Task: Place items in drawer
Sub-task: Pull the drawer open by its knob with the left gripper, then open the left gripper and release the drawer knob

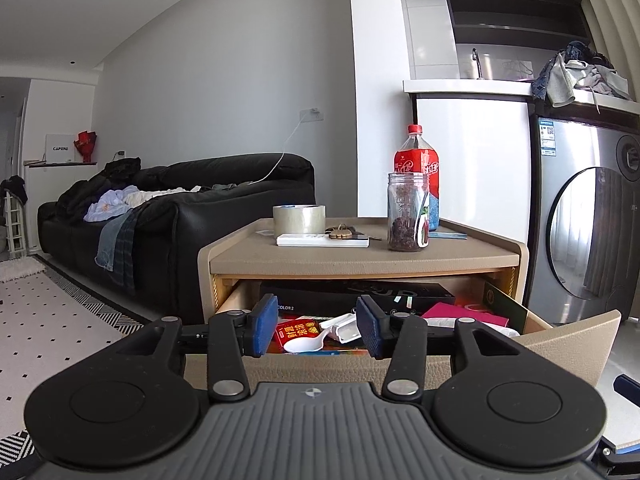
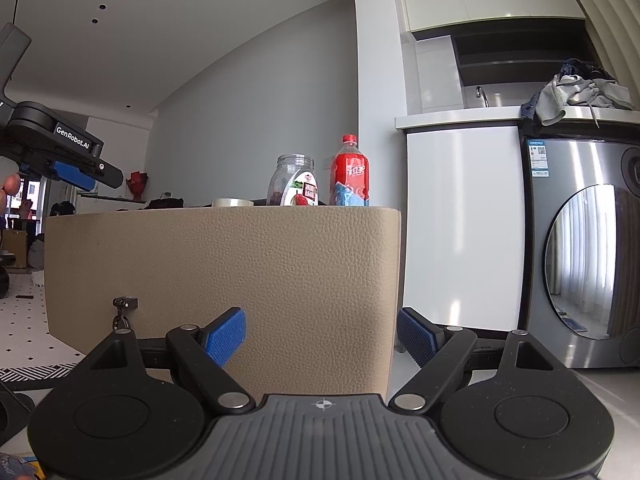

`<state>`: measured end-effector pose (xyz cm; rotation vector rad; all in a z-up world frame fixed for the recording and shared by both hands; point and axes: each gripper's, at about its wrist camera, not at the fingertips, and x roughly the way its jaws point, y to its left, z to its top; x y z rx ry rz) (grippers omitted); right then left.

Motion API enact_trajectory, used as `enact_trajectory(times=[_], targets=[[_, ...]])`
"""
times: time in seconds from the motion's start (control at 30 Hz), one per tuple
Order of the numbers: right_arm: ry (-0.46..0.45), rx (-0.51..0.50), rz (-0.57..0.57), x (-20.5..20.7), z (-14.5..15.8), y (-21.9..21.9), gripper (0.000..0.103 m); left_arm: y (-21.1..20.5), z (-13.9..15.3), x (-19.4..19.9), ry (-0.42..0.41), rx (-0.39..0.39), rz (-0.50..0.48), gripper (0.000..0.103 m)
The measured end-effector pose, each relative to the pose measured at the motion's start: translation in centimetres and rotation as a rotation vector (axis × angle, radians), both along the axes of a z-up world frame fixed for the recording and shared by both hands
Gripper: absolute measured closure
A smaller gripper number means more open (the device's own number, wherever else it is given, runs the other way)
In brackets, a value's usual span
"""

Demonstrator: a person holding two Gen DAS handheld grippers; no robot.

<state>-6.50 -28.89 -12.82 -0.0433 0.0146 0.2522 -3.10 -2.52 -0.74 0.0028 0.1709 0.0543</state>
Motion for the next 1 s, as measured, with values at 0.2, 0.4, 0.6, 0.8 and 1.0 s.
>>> enact_trajectory(times=[0.2,0.4,0.6,0.8,1.0], targets=[[0.0,0.004,-0.004,0.1,0.1,-0.1,0.017,0.0,1.0,0.7,-0.002,0.025,-0.014,0.047],[0.001,0.008,-0.006,0.2,0.1,-0.2,0.017,0.4,1.9,1.1,0.0,0.008,-0.024,0.043],[0.004,0.011,-0.007,0.2,0.1,-0.2,0.017,0.9,2.5,2.1,0.015,0.009,-0.025,0.038],[0.008,0.01,-0.008,0.3,0.1,-0.1,0.017,1.7,3.3,3.3,0.036,-0.01,-0.027,0.036],[0.01,0.019,-0.009,0.4,0.2,-0.3,0.017,1.6,3.8,4.5,0.055,-0.01,-0.04,0.034]])
